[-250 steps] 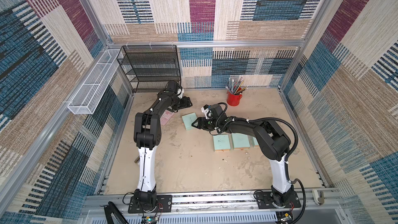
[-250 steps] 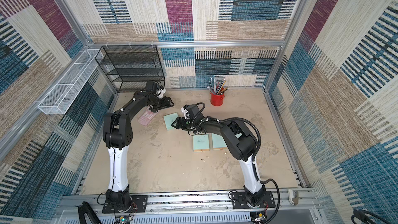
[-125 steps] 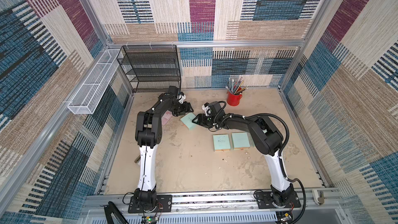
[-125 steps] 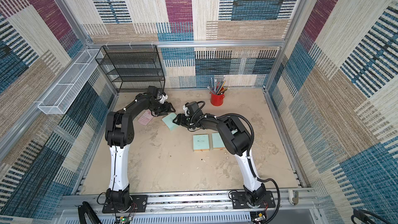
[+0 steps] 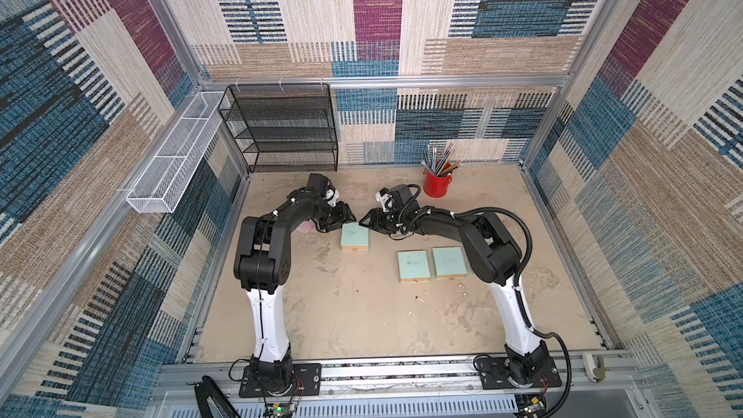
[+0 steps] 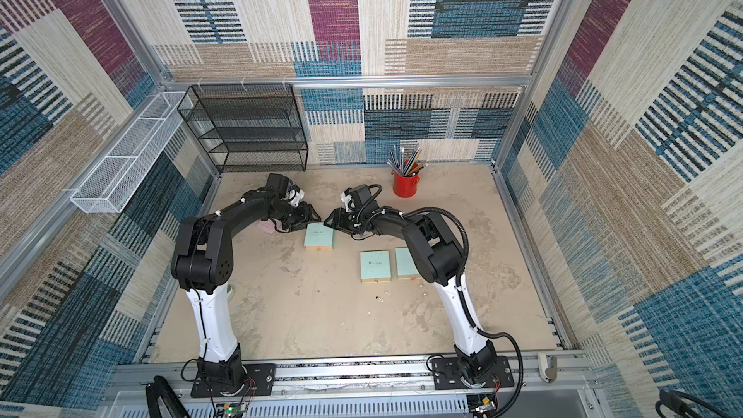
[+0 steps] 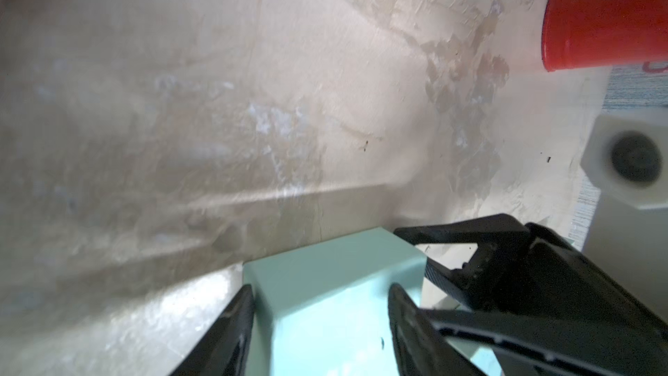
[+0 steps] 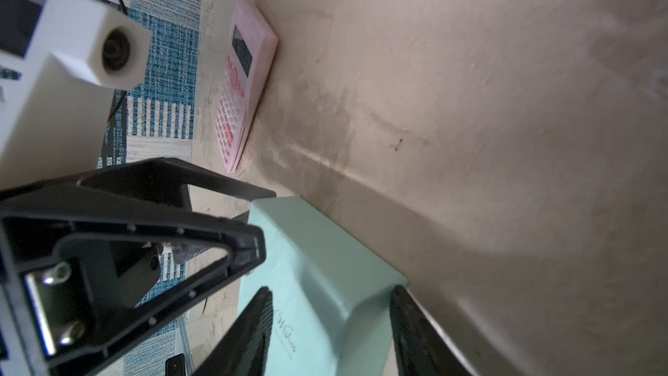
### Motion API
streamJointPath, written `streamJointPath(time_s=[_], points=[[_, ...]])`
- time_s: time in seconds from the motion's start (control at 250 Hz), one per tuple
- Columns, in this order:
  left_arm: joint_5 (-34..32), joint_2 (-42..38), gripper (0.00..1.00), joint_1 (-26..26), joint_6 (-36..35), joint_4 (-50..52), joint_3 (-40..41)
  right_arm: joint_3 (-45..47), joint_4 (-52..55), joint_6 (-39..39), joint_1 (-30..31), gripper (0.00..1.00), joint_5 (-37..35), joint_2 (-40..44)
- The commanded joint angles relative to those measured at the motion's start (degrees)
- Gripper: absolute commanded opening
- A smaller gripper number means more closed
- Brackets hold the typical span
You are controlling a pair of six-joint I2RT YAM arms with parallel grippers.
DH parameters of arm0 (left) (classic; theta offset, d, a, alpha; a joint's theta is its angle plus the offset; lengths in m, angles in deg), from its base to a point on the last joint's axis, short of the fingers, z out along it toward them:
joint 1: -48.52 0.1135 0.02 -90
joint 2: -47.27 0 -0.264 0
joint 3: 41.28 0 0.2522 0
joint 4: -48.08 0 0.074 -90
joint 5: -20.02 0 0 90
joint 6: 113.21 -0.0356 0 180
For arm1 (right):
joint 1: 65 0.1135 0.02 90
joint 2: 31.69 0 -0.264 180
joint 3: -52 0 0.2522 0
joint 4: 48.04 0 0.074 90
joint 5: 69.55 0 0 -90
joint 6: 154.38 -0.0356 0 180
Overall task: Take out the earrings from the drawer-style jewelry box
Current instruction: Adjust the jewelry box at the center of the board.
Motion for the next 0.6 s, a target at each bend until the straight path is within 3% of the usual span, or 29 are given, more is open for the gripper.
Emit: streamJointPath(time_s=[0.0,0.172,0.372,0.596], points=[[-1.69,-3.36,0.59,0.16,4.79,-3.26,3.7,-1.74,1.56,2.31,0.99,0.56,0.58,0.32],[-2.56,-11.74,0.59,1.08,10.07,-10.54,14.59,-0.5,2.67,3.59,1.31,0.59,-2.26,2.49],[-4.29,-18.59,0.6,1.08,10.2,-9.61,20.81,4.74,2.68,5.07,1.57,0.62,-5.12,6.7],[-1.7,-16.76,0.58,0.99,12.38,-13.21,22.58,5.01,2.3,5.13,2.17,0.61,-2.68,6.05]])
